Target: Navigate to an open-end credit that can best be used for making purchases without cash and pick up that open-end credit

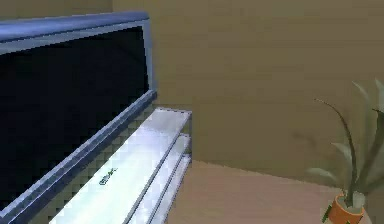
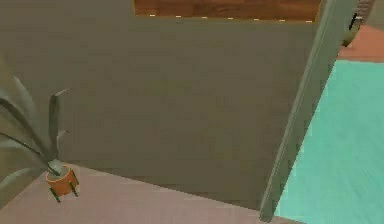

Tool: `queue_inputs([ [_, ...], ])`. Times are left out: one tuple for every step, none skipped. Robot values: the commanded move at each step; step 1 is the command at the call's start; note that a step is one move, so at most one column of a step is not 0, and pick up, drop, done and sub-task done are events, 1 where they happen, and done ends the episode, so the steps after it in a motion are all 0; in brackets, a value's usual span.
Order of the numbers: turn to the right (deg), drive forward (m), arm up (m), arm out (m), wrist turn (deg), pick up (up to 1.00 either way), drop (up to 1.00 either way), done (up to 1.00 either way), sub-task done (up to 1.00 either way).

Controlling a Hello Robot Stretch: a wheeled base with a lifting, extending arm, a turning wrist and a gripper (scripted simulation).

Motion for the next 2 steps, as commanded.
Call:
queue_inputs([
  [-45.0,0.00,0.00,0.00,0.0,0.00,0.00,0.00,0.00],
  [-45.0,0.00,0.00,0.00,0.0,0.00,0.00,0.00,0.00],
])
